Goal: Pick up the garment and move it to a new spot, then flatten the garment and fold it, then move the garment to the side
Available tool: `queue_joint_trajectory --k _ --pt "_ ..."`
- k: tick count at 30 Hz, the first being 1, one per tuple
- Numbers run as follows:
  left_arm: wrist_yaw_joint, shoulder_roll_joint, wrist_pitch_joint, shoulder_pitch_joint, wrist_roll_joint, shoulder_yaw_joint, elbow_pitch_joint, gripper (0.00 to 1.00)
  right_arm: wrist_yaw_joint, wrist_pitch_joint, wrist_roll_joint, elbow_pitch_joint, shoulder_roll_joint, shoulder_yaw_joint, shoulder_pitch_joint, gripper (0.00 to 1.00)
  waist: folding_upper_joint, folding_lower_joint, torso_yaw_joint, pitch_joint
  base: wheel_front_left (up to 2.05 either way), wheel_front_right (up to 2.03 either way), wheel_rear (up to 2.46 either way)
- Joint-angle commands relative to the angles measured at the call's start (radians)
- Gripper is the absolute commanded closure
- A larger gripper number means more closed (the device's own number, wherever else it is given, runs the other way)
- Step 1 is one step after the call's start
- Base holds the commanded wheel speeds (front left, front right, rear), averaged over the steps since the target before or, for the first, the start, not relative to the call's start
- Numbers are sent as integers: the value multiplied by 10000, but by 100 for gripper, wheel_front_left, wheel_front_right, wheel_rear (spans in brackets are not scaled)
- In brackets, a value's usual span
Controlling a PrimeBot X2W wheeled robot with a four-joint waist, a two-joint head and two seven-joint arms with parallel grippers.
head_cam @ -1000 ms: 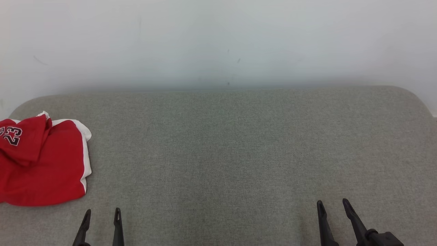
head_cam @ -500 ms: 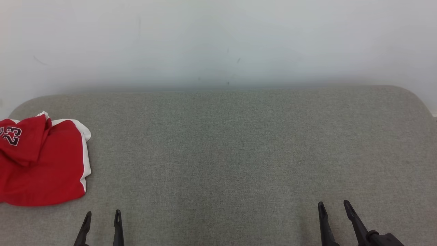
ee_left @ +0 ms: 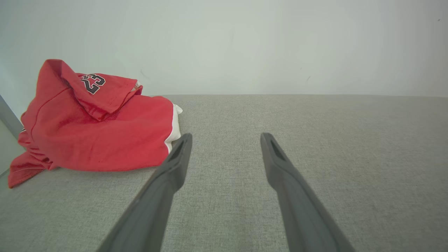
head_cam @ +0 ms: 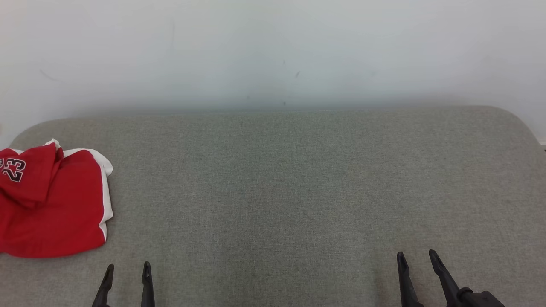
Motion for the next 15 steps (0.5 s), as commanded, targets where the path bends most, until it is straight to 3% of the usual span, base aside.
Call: queue_joint_trajectory --k 1,15 --pt "34 -17 -31 44 -89 0 -27 0 -21 -21 25 -39 -16 17 34 0 0 0 10 12 0 0 0" --pt "44 -17 -31 25 -75 58 -50 0 -21 -21 70 15 -16 61 -3 0 0 0 29 13 0 0 0"
